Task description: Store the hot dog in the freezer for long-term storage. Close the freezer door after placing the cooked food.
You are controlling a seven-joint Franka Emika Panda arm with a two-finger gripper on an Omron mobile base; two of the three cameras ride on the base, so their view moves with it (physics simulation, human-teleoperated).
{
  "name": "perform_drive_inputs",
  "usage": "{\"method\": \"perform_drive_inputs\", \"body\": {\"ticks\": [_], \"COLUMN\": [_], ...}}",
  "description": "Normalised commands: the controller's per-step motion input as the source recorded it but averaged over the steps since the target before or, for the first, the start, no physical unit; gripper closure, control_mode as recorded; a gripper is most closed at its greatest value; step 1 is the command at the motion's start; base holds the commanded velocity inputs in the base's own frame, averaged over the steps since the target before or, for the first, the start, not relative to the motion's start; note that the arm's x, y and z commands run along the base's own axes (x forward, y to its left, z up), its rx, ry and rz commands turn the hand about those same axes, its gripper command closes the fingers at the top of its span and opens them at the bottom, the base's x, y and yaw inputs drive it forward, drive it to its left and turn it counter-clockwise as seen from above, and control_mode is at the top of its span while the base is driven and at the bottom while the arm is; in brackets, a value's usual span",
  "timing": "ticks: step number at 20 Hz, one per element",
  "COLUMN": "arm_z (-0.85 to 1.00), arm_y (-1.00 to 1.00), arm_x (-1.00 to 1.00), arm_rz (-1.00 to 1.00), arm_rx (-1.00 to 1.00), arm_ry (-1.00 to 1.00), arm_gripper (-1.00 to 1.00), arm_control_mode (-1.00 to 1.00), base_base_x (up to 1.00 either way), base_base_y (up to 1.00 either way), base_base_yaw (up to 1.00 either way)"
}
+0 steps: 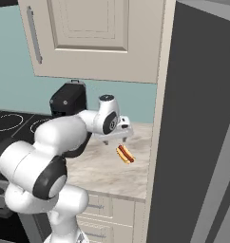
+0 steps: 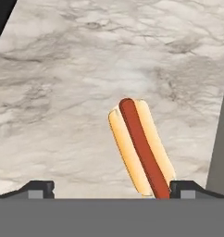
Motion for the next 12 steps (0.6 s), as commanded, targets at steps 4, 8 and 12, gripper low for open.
{"method": "perform_drive_inputs", "body": {"ticks": [4,8,12], "arm_z": [-0.63,-0.42,-0.36], "arm_y": [-0.25,-0.30,-0.27], "arm_x": [0.34,0.31,0.24], "arm_rz": [0.00,0.00,0.00], "arm_rx": [-0.04,-0.01,0.00], "arm_ry": [0.02,0.06,0.11], "arm_gripper": [-1.00,-1.00,-1.00], "arm_control_mode": [-1.00,-1.00,-1.00], "base_base_x": [0.00,0.00,0.00], "base_base_y": [0.00,0.00,0.00], "base_base_yaw": [0.00,0.00,0.00]}}
